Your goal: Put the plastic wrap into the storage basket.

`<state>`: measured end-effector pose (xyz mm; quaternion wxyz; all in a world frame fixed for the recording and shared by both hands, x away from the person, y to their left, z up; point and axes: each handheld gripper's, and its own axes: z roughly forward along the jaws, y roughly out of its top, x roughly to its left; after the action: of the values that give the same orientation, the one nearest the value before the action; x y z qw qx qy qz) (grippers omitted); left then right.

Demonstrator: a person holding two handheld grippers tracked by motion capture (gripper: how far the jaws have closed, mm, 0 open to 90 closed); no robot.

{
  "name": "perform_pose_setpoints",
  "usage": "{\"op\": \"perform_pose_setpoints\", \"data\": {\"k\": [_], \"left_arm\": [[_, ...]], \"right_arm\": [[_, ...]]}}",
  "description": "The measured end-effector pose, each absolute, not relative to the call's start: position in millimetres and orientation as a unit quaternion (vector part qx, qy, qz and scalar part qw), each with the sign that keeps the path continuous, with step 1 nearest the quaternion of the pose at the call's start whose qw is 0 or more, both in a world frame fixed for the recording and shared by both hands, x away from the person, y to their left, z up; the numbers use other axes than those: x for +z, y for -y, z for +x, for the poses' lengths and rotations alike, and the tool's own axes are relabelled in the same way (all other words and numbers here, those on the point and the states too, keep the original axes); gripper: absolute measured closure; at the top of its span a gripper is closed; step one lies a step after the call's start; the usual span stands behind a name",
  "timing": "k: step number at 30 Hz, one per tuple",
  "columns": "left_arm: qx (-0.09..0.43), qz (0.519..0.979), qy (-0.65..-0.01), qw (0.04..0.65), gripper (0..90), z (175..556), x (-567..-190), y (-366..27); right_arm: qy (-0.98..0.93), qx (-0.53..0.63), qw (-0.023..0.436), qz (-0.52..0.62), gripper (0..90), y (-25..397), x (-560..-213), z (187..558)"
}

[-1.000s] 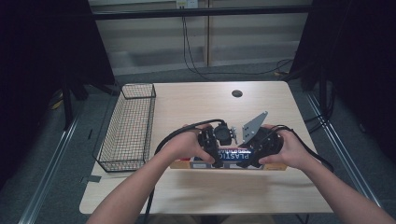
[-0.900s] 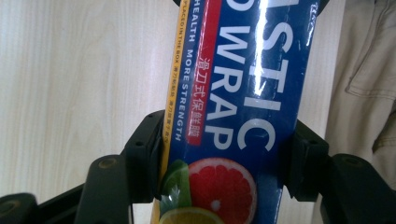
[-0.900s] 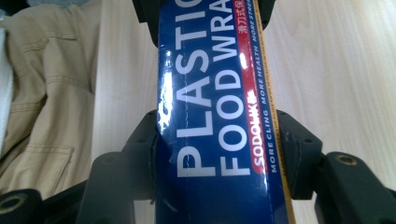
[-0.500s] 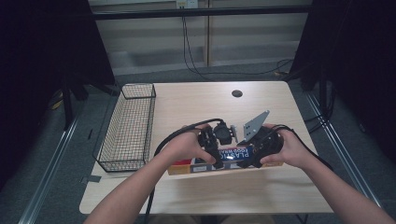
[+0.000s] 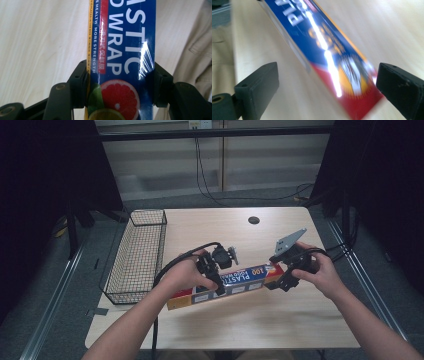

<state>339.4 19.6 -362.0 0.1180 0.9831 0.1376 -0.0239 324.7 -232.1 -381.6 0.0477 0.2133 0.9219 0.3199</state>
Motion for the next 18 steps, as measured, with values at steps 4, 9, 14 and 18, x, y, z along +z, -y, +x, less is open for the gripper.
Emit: {"op": "perform_pose_setpoints", "data": {"k": [4, 9, 14, 18], "left_arm": [[-0.030, 0.976, -0.176, 0.121, 43.8, 345.8, -360.6, -32.0], [-0.024, 0.973, -0.198, 0.113, 43.8, 351.1, -356.9, -44.4], [-0.011, 0.965, -0.235, 0.119, 43.9, 353.7, -353.6, -54.0], [-0.010, 0.962, -0.242, 0.123, 43.9, 356.5, -351.0, -60.9]], "right_arm": [[-0.909, 0.339, 0.063, 0.235, 3.9, 241.9, -379.6, 325.5], [-0.904, 0.330, 0.089, 0.257, 4.1, 242.5, -384.5, 323.3], [-0.901, 0.319, 0.096, 0.280, 4.3, 238.0, -396.3, 318.8], [-0.895, 0.328, 0.097, 0.287, 4.4, 237.1, -403.8, 316.8]]}}
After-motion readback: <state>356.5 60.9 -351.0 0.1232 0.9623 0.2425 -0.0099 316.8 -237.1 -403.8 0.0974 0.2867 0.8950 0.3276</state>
